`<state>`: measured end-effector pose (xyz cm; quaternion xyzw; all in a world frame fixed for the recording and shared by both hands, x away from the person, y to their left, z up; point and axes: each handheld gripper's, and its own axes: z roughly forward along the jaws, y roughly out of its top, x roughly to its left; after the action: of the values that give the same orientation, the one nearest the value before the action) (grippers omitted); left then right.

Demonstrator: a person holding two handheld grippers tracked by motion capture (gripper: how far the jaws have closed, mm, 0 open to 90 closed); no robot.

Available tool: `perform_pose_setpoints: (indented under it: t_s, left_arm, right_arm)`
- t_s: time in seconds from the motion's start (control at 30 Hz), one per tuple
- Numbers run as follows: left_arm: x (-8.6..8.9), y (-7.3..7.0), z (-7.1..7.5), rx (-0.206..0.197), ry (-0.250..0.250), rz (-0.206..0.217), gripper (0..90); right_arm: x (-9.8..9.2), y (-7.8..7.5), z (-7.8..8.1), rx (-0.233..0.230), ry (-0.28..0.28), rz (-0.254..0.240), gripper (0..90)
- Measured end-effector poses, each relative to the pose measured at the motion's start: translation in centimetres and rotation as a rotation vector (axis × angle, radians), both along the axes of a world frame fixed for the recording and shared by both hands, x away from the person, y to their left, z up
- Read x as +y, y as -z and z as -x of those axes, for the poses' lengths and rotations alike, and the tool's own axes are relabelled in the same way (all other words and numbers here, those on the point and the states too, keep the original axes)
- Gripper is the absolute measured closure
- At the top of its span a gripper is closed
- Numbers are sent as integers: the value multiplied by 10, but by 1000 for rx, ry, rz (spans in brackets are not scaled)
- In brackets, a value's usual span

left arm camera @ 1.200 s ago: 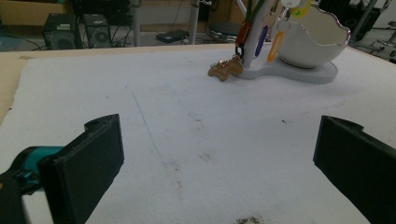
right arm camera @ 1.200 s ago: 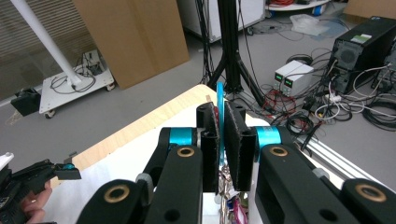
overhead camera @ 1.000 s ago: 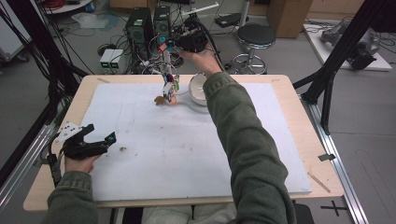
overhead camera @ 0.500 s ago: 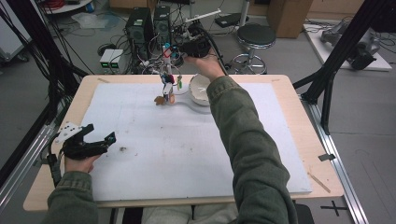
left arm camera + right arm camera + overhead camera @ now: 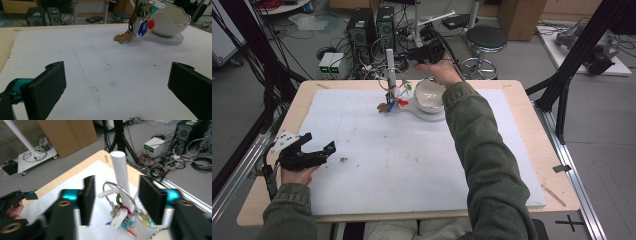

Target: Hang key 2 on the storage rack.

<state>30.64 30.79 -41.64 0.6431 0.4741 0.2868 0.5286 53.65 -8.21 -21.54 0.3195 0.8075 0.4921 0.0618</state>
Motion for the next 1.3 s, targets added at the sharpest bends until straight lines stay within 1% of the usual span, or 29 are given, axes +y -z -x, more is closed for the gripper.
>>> perform_pose_setpoints:
  t_s: [0.03, 0.07, 0.2, 0.23, 0.27, 0.37, 0.43, 0.47, 0.5, 0.53, 0.6, 0.63, 0.7, 0.73, 0.77, 0.8, 0.87, 1.0, 1.17, 1.27, 1.3]
  left_arm:
    - [0, 0, 0, 0, 0, 0, 22]
    - [0, 0, 0, 2, -1, 0, 22]
    - [0, 0, 0, 3, -3, -2, 21]
    - [0, 0, 0, 3, -3, -2, 21]
    - [0, 0, 0, 5, 0, -6, 21]
    - [0, 0, 0, 5, 0, -7, 21]
    - [0, 0, 0, 6, 1, -6, 21]
    - [0, 0, 0, 5, -1, -6, 22]
    - [0, 0, 0, 7, 0, -6, 22]
    - [0, 0, 0, 6, -1, -5, 21]
    - [0, 0, 0, 7, 1, -4, 22]
    - [0, 0, 0, 6, 0, -4, 21]
    - [0, 0, 0, 7, 1, -4, 21]
    - [0, 0, 0, 5, -1, -4, 21]
    - [0, 0, 1, 6, 1, -10, 22]
    - [0, 0, 1, 8, 0, -6, 22]
    - [0, 0, 1, 7, 2, -9, 22]
    - [0, -1, 1, 7, 2, -12, 21]
    - [0, -1, 2, 9, 2, -14, 21]
    - [0, 0, 2, 10, 1, -12, 21]
    - [0, 0, 1, 10, 4, -13, 21]
  right_arm:
    - [-1, 0, 1, 14, 6, 12, 353]
    - [-2, 1, 1, 16, 15, 24, 325]
    - [-6, 2, 5, 32, 48, 44, 209]
    - [-8, 3, 6, 18, 62, 58, 197]
    - [-9, 3, 7, 12, 72, 55, 180]
    - [-17, 6, 9, 18, 109, 51, 115]
    - [-22, 8, 9, 26, 132, 43, 96]
    - [-24, 9, 10, 30, 151, 41, 72]
    - [-26, 10, 10, 26, 174, 60, 17]
    - [-28, 10, 11, 27, 189, 77, 17]
    - [-31, 9, 13, 40, 188, 77, 5]
    - [-33, 7, 15, 32, 190, 80, 5]
    - [-36, 5, 17, 40, 190, 83, 4]
    - [-37, 4, 19, 27, 192, 87, 4]
    - [-39, 4, 20, 26, 200, 83, 5]
    - [-41, 5, 21, 28, 201, 83, 4]
    - [-44, 8, 24, 31, 219, 98, 4]
    - [-52, 16, 30, 37, 225, 118, 5]
    - [-61, 23, 37, 32, 229, 118, 4]
    - [-68, 27, 41, 33, 249, 104, 4]
    - [-70, 29, 43, 31, 249, 109, 5]
